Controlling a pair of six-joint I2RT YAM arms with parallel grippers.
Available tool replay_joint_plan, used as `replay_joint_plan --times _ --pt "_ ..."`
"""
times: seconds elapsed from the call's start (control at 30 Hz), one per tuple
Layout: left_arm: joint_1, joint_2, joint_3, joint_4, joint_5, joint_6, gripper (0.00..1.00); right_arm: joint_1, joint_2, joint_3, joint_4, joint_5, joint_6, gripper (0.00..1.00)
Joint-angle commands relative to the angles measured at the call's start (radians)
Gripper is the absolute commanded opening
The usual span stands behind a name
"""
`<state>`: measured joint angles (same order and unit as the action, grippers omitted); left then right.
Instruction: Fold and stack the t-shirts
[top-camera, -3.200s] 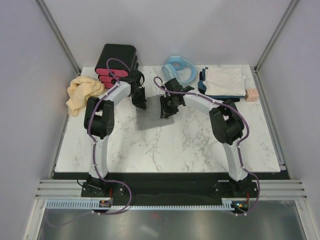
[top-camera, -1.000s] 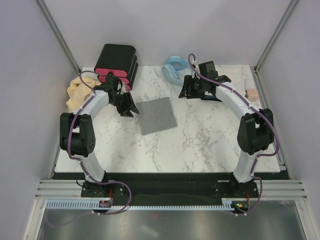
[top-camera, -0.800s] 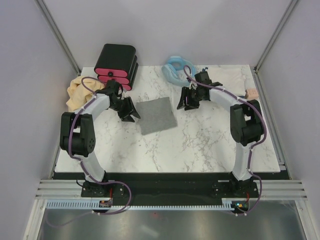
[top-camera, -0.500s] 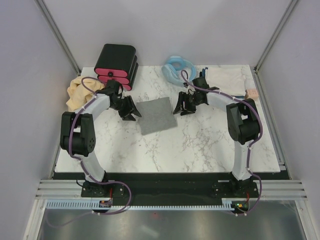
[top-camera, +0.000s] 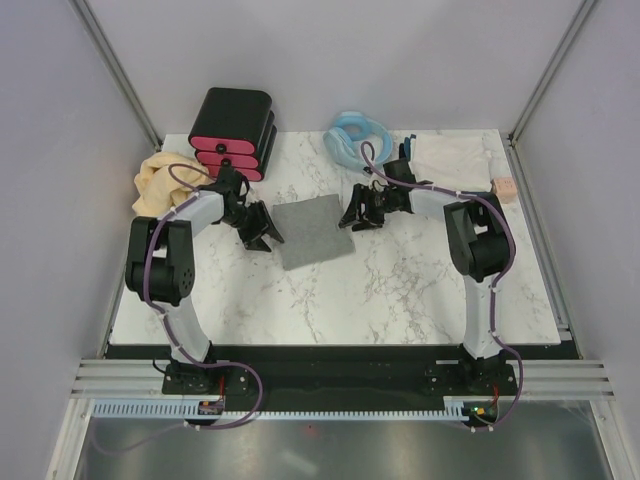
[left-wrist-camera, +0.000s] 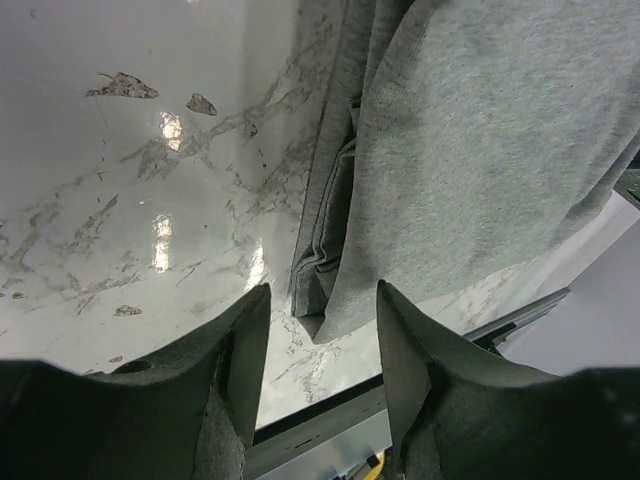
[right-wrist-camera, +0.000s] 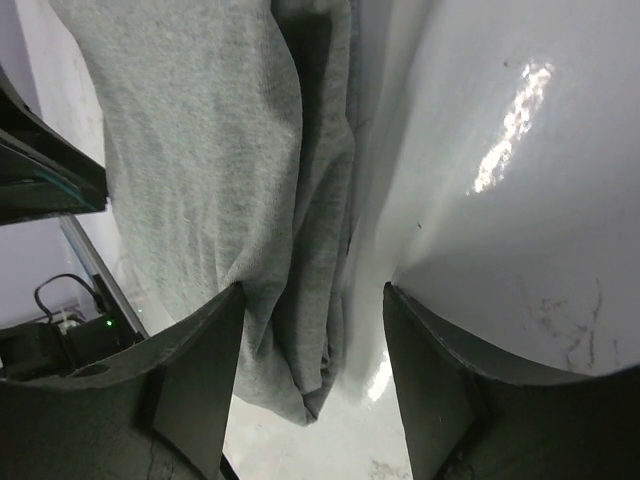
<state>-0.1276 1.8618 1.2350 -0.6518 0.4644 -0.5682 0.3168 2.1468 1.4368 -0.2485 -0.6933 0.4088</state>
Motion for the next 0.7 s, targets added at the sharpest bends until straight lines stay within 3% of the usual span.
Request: replay_joint_plan --times 0.0,0.67 --pt "0.002 0.025 0.023 -0.017 -0.012 -0.030 0.54 0.001 0.051 -0.030 0.112 -0.051 0.042 0.66" --pt "-0.007 0.134 0.165 -0.095 -0.089 -0.033 0.52 0.005 0.041 -0.165 0.241 -0.149 0.104 0.67"
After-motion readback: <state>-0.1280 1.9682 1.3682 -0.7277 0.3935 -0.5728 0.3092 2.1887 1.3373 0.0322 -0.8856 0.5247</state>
